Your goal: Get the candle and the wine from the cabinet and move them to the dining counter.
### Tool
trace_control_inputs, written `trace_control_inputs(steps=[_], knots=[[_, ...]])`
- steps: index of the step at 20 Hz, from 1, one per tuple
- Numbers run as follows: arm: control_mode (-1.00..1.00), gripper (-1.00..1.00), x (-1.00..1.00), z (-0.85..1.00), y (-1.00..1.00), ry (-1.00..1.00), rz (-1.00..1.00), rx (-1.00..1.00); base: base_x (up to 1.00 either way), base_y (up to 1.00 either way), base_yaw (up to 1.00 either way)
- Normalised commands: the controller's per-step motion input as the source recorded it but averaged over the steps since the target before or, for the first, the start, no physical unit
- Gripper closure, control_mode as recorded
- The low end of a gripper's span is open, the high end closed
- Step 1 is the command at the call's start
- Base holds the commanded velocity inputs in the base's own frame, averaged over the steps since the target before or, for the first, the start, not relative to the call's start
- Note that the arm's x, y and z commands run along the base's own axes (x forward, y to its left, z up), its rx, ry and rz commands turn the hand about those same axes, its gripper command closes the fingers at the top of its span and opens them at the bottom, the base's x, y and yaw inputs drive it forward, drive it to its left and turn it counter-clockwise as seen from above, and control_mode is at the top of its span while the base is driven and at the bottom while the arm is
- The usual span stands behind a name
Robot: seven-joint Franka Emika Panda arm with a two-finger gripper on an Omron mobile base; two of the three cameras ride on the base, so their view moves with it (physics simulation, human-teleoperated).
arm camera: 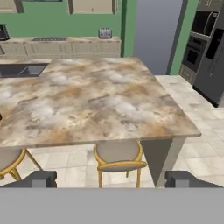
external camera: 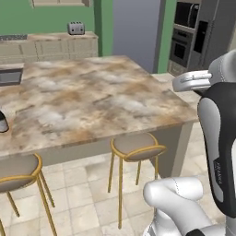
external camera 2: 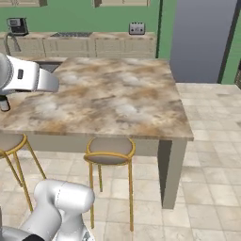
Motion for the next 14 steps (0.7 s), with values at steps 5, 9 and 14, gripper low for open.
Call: trace_control_inputs(steps=[5, 9, 14], knots=[[1.00, -1.00, 0.00, 0.00, 0.00, 0.00, 0.00, 0.00, -0.05, -1.00, 0.02], [1.00, -1.00, 0.00, 0.00, 0.00, 0.00, 0.00, 0.00, -0.07, -1.00, 0.03], [1.00, -1.00, 0.00, 0.00, 0.00, 0.00, 0.00, 0.00, -0.06, -1.00, 0.04]])
